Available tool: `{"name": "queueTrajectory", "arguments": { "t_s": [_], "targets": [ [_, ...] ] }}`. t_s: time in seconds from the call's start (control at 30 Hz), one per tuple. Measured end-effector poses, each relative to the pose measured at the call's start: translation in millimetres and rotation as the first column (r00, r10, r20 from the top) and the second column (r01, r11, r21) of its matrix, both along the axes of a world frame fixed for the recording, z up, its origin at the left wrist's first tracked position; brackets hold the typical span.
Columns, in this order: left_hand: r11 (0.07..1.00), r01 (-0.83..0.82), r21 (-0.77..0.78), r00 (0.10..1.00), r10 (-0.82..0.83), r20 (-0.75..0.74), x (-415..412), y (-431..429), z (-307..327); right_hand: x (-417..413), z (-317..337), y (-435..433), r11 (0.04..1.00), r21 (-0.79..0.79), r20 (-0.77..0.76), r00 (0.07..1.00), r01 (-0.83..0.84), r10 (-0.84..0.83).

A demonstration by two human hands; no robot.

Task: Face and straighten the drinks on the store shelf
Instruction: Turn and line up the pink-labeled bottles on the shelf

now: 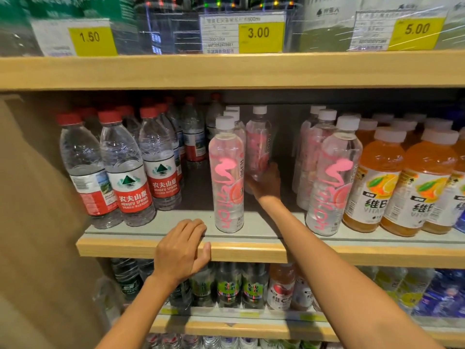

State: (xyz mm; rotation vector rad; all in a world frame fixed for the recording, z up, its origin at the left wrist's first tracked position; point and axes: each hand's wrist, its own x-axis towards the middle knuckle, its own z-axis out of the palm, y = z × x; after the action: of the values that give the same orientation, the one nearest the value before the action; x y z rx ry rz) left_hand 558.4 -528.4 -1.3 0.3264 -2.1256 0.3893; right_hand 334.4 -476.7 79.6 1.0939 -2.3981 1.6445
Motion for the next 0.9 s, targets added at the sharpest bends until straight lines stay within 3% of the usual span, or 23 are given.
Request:
{"name": "queueTrajectory", "arguments": {
  "t_s": [0.3, 0.5, 0.6, 0.67, 0.77, 0.83, 0.9],
  "targets": [
    [0.999, 0.005, 0.041, 0.998, -0.008, 0.065, 4, 7, 11, -7, 0, 1, 0.984, -0.173, 0.271, 0.959, -0.036, 0.083],
    [0.984, 0.002, 0.18, 0.988, -0.03, 0.152, 11, 22, 24, 13, -1, 60, 0.983, -0.18, 0.028, 0.999, -0.029, 0.034],
    [0.933, -0.027, 0.358, 0.993, -0.016, 0.117, 14, 36, 36, 38, 8, 97, 0.98, -0.193, -0.053, 0.998, -0.051, 0.041],
    [0.862, 0.019, 0.507, 1.0, -0.004, -0.029, 12, 52, 48, 55, 9, 119, 0.97, -0.214, -0.028, 0.993, -0.119, 0.116],
    [0.679, 0.274, 0.681, 0.943, -0.048, -0.331, 4, 80, 79, 85, 5, 145, 0.945, -0.217, 0.031, 0.966, -0.243, 0.256],
    [0.422, 0.489, 0.763, 0.863, -0.109, -0.493, -4, 99, 105, 104, 4, 156, 0.906, -0.26, 0.074, 0.929, -0.333, 0.363],
    [0.141, 0.605, 0.784, 0.795, -0.155, -0.586, -13, 116, 128, 121, 3, 163, 0.878, -0.275, 0.079, 0.901, -0.391, 0.426]
  ]
}}
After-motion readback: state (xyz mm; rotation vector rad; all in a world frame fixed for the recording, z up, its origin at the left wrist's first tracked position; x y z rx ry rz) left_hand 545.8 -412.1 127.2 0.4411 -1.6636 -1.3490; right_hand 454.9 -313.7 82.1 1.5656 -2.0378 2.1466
